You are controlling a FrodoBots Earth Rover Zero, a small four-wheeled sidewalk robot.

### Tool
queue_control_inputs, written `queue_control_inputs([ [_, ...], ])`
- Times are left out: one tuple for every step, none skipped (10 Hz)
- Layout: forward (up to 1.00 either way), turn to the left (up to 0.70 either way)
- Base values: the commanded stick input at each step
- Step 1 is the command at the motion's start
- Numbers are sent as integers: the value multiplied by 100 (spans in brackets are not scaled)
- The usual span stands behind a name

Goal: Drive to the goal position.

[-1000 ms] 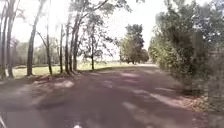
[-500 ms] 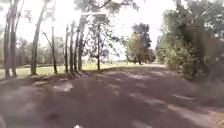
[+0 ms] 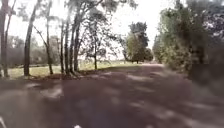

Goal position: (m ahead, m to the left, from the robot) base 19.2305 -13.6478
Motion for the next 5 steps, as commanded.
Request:
queue_control_inputs([
  [100,-25],
  [100,-24],
  [100,-25],
  [100,-25],
  [100,-25],
])
